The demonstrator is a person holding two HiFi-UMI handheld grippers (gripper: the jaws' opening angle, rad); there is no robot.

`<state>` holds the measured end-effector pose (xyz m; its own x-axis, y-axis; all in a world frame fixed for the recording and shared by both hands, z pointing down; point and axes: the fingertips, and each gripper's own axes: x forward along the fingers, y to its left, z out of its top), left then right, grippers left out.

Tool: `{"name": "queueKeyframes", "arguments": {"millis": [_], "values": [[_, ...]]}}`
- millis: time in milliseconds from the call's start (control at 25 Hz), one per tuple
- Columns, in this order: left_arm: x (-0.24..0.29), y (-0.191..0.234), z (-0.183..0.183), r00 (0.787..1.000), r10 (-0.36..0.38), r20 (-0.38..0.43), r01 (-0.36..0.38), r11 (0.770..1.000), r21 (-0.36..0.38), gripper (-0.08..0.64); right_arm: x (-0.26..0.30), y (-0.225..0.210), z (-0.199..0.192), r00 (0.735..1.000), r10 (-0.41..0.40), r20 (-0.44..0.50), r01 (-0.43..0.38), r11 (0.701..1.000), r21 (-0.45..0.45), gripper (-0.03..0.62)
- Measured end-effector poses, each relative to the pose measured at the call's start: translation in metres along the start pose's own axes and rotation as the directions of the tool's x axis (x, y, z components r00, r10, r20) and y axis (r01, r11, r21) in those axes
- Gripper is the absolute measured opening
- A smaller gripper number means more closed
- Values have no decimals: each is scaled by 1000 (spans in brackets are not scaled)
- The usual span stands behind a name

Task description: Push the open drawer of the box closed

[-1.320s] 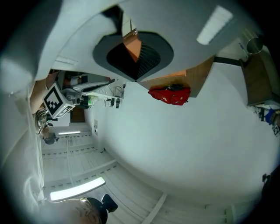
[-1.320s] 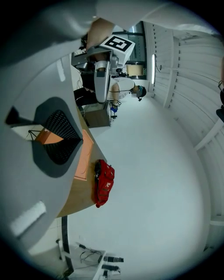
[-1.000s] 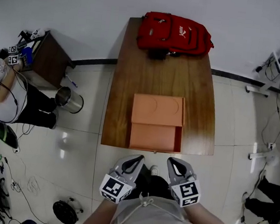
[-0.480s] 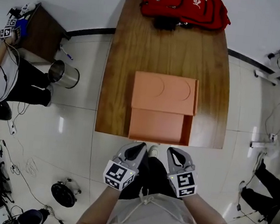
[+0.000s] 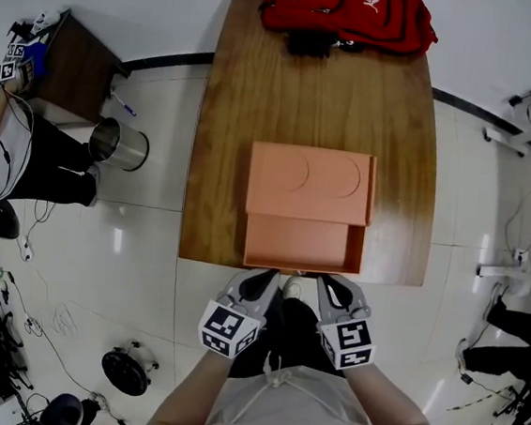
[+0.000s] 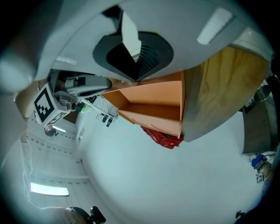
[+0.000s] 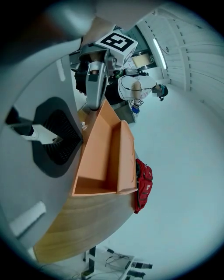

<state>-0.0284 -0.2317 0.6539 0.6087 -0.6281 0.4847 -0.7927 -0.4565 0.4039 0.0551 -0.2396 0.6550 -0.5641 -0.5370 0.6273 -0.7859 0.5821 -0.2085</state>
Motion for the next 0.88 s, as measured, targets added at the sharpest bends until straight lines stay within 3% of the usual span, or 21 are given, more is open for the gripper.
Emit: {"name": "queueKeyframes", "arguments": {"millis": [240,600,880], "values": [[12,12,17,1000,9,13,-8,998,-67,5,15,-9,11,1000,-1,5,1,1000,12,8],[36,31,43,999,19,26,-17,997,-70,5,40,-31,36,1000,-25,14,25,999,46,8],[48,52,63,996,63,63,-54,989,-134,5,59,-45,54,999,-49,25,47,997,65,8]]}}
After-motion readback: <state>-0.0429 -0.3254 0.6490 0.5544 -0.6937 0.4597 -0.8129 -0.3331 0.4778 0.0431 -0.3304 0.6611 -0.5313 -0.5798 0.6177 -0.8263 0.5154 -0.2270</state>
